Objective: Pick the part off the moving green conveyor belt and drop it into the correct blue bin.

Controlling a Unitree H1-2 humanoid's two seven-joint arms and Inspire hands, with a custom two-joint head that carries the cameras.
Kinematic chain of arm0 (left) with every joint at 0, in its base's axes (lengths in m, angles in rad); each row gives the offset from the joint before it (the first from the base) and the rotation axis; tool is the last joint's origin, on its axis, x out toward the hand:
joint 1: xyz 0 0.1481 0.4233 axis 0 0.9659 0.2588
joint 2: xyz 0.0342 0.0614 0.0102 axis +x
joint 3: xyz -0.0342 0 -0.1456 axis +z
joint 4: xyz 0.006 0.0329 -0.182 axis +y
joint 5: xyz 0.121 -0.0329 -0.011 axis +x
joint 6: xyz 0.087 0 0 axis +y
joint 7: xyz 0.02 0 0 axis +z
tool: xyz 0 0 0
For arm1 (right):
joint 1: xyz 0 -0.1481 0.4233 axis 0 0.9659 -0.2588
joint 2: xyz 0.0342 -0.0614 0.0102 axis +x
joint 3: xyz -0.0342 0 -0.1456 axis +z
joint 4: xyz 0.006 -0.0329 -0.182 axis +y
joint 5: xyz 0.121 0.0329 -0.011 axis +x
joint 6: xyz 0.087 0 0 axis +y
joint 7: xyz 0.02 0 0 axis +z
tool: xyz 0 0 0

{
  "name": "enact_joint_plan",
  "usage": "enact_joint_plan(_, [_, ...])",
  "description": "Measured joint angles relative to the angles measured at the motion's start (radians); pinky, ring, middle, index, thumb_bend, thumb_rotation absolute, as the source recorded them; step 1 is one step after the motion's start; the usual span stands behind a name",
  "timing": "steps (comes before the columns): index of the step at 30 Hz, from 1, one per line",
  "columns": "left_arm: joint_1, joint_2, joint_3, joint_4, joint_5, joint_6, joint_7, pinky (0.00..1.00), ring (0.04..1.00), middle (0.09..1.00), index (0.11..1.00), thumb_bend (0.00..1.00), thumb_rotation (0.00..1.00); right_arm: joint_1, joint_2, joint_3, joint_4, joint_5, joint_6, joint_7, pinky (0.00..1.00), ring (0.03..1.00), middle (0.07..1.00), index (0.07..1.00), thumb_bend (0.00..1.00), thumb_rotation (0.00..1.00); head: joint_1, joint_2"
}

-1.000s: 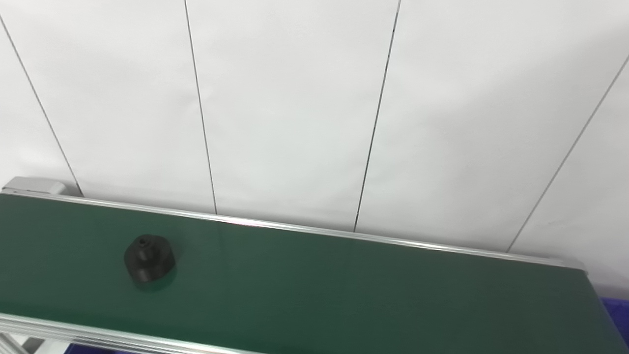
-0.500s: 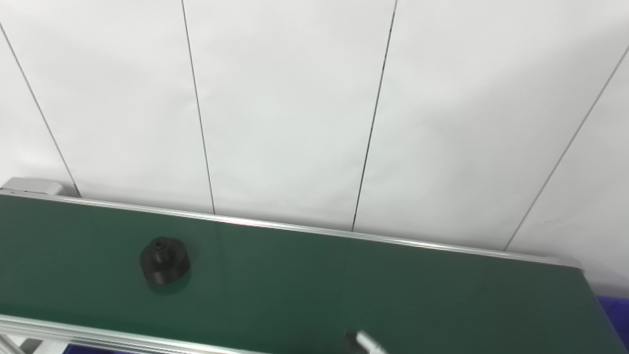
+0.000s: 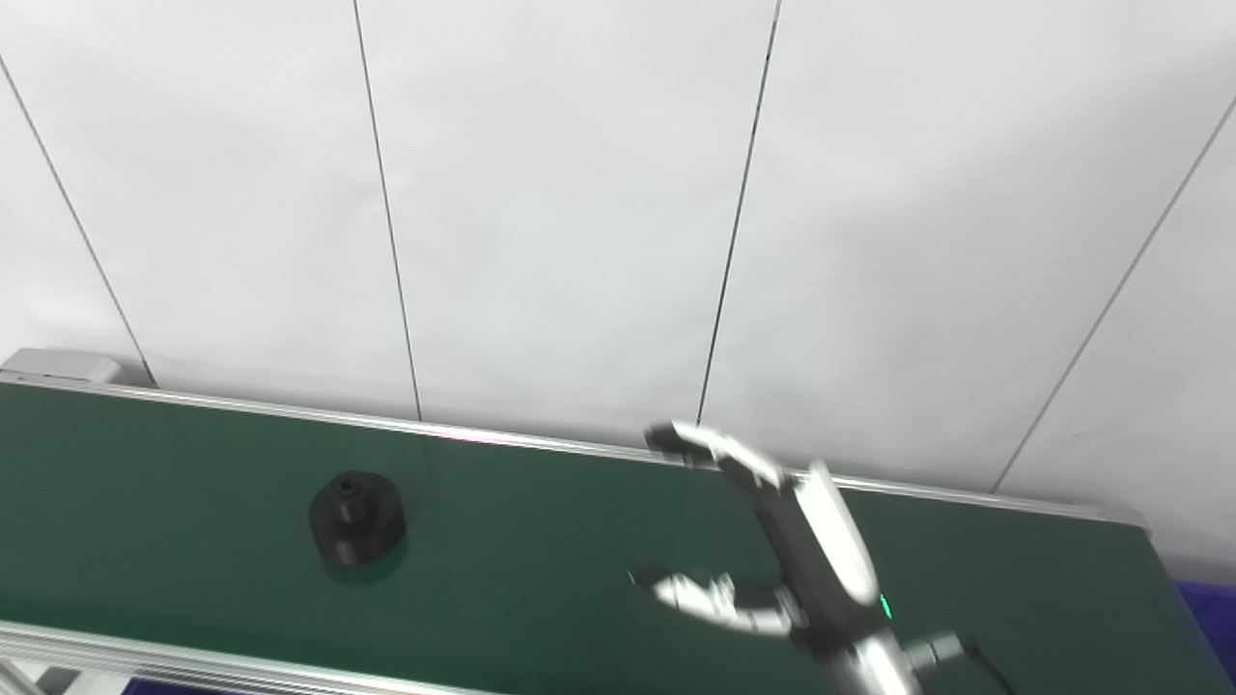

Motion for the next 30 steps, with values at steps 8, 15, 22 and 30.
enact_joint_plan(8, [0.000, 0.002, -0.002, 0.001, -0.001, 0.000, -0.003, 0.78, 0.859, 0.891, 0.860, 0.48, 0.58, -0.189, 0.080, 0.006, 0.359, -0.086, 0.013, -0.045, 0.66, 0.725, 0.757, 0.788, 0.79, 0.24, 0.002, 0.000])
enact_joint_plan(15, [0.000, 0.002, -0.008, 0.000, 0.005, -0.001, 0.007, 0.77, 0.855, 0.883, 0.853, 0.47, 0.60, -0.307, 0.098, 0.067, 0.619, -0.177, 0.013, -0.103, 0.73, 0.813, 0.832, 0.836, 0.85, 0.26, 0.028, -0.008])
enact_joint_plan(22, [-0.003, 0.002, -0.009, 0.000, 0.006, -0.001, 0.012, 0.77, 0.851, 0.880, 0.853, 0.47, 0.60, -0.405, 0.137, 0.148, 0.764, -0.250, 0.025, -0.114, 0.72, 0.813, 0.835, 0.849, 0.90, 0.30, 0.028, -0.008])
enact_joint_plan(30, [0.000, 0.003, -0.010, 0.000, 0.008, -0.001, 0.018, 0.77, 0.853, 0.884, 0.857, 0.47, 0.60, -0.470, 0.184, 0.280, 0.953, -0.369, 0.044, -0.151, 0.71, 0.792, 0.809, 0.832, 0.92, 0.32, 0.031, -0.005])
